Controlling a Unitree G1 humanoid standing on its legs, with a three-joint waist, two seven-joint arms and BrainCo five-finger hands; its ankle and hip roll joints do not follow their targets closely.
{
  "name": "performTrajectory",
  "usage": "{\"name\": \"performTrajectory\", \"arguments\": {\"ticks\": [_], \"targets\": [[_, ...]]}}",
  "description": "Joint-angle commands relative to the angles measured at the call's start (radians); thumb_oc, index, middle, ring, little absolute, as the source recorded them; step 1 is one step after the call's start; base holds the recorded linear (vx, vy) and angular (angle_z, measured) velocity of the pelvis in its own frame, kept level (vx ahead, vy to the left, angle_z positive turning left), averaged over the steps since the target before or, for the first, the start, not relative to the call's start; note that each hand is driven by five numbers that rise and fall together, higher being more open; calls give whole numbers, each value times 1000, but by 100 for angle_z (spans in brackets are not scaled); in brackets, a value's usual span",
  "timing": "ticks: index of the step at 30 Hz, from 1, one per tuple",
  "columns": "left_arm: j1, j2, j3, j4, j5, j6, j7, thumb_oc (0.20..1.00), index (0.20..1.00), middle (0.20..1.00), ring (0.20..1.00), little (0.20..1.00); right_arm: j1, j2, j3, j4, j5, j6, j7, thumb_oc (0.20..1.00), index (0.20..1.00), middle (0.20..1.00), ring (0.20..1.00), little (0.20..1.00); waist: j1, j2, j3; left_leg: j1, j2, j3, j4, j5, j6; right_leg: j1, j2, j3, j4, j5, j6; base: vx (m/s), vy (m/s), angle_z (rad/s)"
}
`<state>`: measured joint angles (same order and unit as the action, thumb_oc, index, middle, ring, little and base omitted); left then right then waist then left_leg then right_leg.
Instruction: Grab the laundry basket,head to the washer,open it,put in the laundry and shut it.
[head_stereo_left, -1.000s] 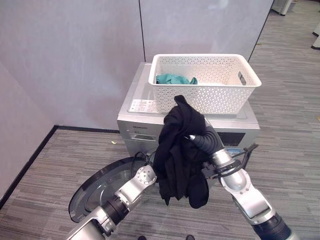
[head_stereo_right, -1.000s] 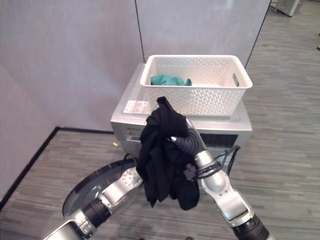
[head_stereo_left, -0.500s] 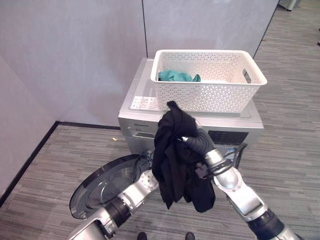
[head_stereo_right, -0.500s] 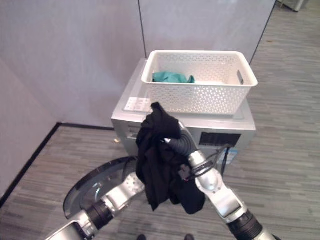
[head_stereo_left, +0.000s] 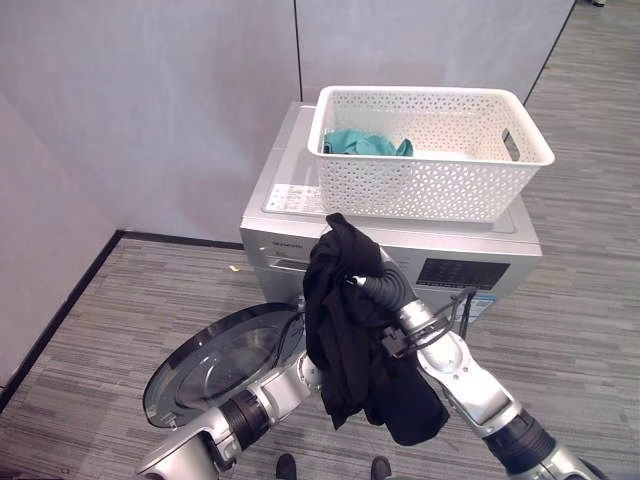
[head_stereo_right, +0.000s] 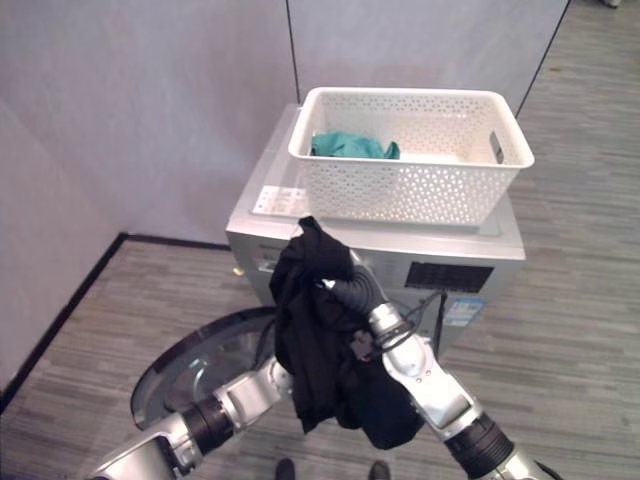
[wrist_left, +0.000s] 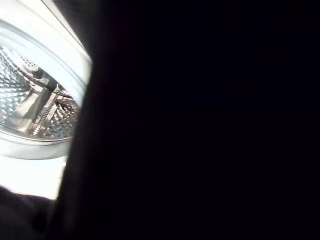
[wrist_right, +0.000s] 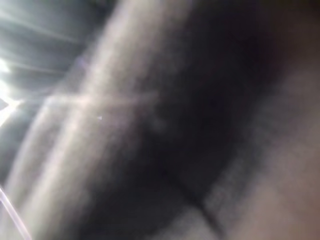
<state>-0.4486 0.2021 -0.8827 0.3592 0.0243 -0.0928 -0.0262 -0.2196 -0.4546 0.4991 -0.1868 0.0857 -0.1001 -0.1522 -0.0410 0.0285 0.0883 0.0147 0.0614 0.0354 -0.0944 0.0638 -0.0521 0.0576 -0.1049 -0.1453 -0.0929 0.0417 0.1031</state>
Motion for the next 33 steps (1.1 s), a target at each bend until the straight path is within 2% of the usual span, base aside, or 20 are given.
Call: {"name": "performTrajectory", "arguments": {"ticks": [1, 2, 9, 12, 13, 14, 15, 17, 32, 33], "targets": [[-139, -35, -74, 24, 115, -103, -8, 1000, 1000, 1000, 1000, 1000, -110, 38, -41, -56, 37, -60, -27, 200, 200, 200, 200, 200, 14, -36, -13, -23, 22, -17, 7, -51, -11, 29, -37, 1, 7, -82, 16, -140, -21, 0], [-224, 60, -158, -37, 468, -226, 47, 1000, 1000, 1000, 1000, 1000, -162, -25, -97, -5, -6, -96, -78, 200, 200, 200, 200, 200, 30, -40, 26, -64, 22, -33, 7, -40, -18, -11, -29, 1, 6, -73, 19, -134, -26, 0], [-193, 98, -136, -52, 492, -237, 69, 1000, 1000, 1000, 1000, 1000, -154, -43, -150, 2, -35, -104, -99, 200, 200, 200, 200, 200, 38, -45, 38, -101, 25, -43, 7, -25, -20, -46, -25, -2, 6, -63, 17, -45, -10, 14], [-76, 134, -42, -80, 390, -219, 81, 1000, 1000, 1000, 1000, 1000, -130, -47, -195, -3, -65, -99, -117, 200, 200, 200, 200, 200, 50, -48, 52, -115, 27, -49, 7, -25, -23, -56, -23, -5, 6, -67, 16, -23, -23, 2], [18, 146, 32, -107, 267, -192, 72, 1000, 1000, 1000, 1000, 1000, -113, -46, -225, -6, -76, -89, -126, 200, 200, 200, 200, 200, 61, -49, 64, -130, 26, -50, 7, -14, -23, -68, -21, -10, 6, -59, 12, -32, -38, 5], [20, 149, 33, -111, 264, -190, 70, 1000, 1000, 1000, 1000, 1000, -112, -45, -224, -6, -76, -88, -126, 200, 200, 200, 200, 200, 60, -49, 60, -130, 27, -51, 7, -19, -24, -68, -21, -9, 6, -64, 13, -53, -45, 7], [111, 156, 108, -144, 128, -164, 67, 1000, 1000, 1000, 1000, 1000, -89, -41, -251, -7, -75, -77, -132, 200, 200, 200, 200, 200, 75, -49, 69, -145, 26, -56, 7, -11, -24, -77, -19, -15, 6, -62, 10, -3, -34, 6], [184, 170, 162, -185, 5, -140, 58, 1000, 1000, 1000, 1000, 1000, -69, -35, -267, -13, -71, -66, -137, 200, 200, 200, 200, 200, 82, -47, 71, -158, 25, -62, 7, -4, -24, -86, -17, -20, 6, -60, 6, -16, -32, 7], [189, 175, 165, -193, -1, -136, 53, 1000, 1000, 1000, 1000, 1000, -67, -34, -265, -16, -71, -65, -136, 200, 200, 200, 200, 200, 78, -48, 66, -162, 25, -63, 7, -3, -24, -88, -17, -22, 6, -60, 6, 0, -1, 2], [209, 182, 185, -213, -46, -136, 52, 1000, 1000, 1000, 1000, 1000, -62, -34, -274, -17, -69, -61, -138, 200, 200, 200, 200, 200, 83, -46, 71, -166, 24, -66, 7, 0, -25, -92, -16, -22, 6, -60, 5, 0, 0, 0]]}}
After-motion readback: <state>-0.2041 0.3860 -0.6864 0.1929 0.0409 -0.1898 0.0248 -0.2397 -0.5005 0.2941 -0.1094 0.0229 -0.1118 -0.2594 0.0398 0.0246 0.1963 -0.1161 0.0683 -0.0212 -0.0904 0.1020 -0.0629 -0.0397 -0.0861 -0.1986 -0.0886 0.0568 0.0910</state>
